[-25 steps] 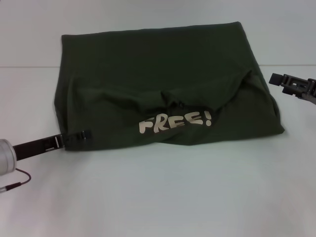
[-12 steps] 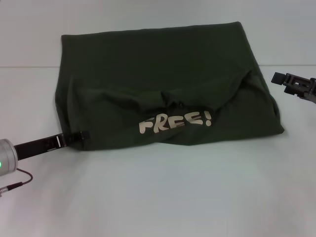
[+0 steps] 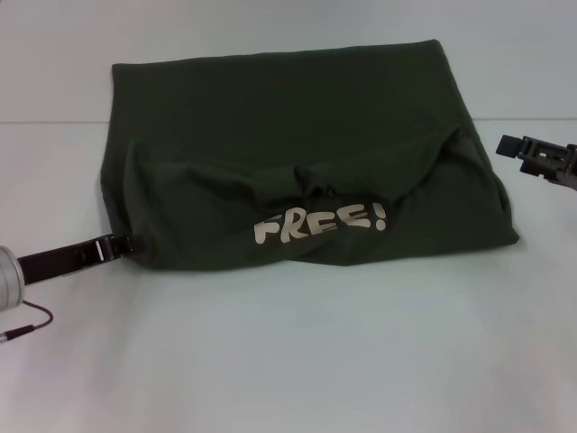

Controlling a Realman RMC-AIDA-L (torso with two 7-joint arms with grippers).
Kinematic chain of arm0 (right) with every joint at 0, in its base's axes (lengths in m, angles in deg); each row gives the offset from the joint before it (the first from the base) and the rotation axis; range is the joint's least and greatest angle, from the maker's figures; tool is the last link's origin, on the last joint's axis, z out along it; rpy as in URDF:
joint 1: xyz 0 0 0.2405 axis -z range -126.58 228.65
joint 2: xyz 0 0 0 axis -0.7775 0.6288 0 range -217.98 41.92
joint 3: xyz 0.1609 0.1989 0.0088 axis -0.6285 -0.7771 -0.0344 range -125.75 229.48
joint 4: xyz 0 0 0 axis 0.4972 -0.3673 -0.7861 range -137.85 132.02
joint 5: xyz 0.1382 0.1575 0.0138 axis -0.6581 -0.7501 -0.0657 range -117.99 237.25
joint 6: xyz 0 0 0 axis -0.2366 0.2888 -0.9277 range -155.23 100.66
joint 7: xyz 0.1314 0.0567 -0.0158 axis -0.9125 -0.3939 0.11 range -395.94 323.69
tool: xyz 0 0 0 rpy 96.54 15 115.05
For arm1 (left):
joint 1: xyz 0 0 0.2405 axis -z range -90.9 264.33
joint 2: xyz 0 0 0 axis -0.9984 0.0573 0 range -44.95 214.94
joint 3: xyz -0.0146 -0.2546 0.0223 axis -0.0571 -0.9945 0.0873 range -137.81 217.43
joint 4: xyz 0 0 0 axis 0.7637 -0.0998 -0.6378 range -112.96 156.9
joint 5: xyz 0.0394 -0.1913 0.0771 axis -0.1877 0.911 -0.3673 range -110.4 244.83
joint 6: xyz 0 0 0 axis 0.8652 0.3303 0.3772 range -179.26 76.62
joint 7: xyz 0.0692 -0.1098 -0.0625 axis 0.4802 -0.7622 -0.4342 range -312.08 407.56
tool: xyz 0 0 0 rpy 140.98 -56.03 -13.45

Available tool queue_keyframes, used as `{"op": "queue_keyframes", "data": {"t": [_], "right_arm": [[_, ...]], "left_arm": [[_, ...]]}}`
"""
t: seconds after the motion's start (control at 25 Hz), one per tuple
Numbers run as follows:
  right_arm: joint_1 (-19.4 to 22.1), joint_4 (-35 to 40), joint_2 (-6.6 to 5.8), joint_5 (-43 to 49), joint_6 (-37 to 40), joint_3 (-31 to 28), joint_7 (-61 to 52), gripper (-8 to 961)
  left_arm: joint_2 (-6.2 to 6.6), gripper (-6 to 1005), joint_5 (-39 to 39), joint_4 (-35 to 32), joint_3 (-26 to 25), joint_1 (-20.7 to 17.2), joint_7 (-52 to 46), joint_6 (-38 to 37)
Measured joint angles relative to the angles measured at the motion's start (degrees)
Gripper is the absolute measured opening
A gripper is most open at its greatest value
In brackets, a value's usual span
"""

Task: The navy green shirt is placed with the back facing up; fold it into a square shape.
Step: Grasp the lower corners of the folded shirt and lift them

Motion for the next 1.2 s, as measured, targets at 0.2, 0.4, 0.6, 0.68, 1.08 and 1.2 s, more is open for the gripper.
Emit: {"op": "queue_keyframes", "data": {"t": [0.2,0.4,0.6,0.68,1.08,1.2], "right_arm": [[-0.1,0.0,-0.63,2.4,0.5,0.1,-1.6,865],[-2.3,0.5,-3.34,10.6,1.0,0.6,-7.7,864],[-8.2,0.0,-6.46,25.7,1.1,1.6,-17.3,864],[-10.4,0.0,-6.45,31.0,0.9,1.6,-18.6,864],[-15.2,-1.2,-2.86,40.4,-4.5,3.0,-18.3,865],[-15.4,-2.4,-2.47,40.7,-6.5,4.3,-18.5,864]], "left_arm": [[1.04,190,-0.1,0.1,0.3,0.5,-1.9,-1.2],[3.29,26,0.1,0.3,-0.3,1.9,-9.0,-3.5],[4.57,20,0.1,0.3,-0.4,3.7,-15.8,-3.9],[4.58,20,0.5,0.2,-0.5,4.1,-16.4,-4.2],[4.68,20,1.8,0.0,-0.6,5.2,-17.5,-4.7],[4.68,20,1.9,0.0,-0.8,5.2,-17.5,-4.7]]}}
